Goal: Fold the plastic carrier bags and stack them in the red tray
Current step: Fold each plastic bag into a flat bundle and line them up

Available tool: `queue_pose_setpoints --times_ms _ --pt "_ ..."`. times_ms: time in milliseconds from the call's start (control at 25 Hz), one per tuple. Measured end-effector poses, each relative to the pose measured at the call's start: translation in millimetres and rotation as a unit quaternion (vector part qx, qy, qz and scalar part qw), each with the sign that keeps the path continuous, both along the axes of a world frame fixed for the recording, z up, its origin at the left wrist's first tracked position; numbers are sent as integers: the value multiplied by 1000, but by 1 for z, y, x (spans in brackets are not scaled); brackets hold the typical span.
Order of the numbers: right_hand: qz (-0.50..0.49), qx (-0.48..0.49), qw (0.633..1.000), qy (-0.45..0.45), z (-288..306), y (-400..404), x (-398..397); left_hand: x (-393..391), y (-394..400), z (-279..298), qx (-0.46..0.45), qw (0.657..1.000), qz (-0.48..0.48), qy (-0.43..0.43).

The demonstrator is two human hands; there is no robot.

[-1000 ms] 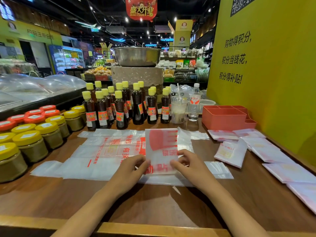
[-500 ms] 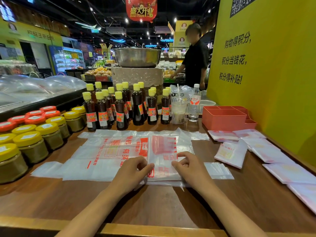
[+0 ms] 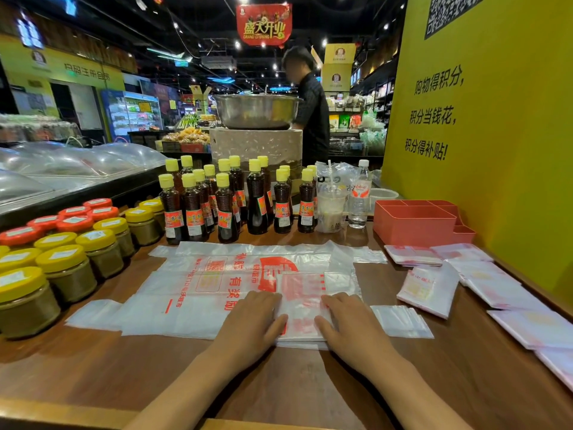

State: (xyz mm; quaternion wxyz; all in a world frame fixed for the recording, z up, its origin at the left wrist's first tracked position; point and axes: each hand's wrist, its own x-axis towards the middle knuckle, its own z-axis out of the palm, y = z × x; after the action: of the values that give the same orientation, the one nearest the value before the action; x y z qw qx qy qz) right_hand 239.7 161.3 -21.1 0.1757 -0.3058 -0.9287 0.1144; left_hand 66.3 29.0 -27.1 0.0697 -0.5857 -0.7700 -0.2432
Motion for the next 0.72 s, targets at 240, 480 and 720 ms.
queue_pose_setpoints --times_ms 240,480,720 --pt "10 -63 997 47 -1 4 3 0 -2 -1 -1 995 -1 -104" --pt "18 -59 998 14 -1 2 -1 -5 4 6 -76 997 7 4" --pt "13 -31 999 -5 -3 5 -2 -21 28 9 -147 988 -56 -6"
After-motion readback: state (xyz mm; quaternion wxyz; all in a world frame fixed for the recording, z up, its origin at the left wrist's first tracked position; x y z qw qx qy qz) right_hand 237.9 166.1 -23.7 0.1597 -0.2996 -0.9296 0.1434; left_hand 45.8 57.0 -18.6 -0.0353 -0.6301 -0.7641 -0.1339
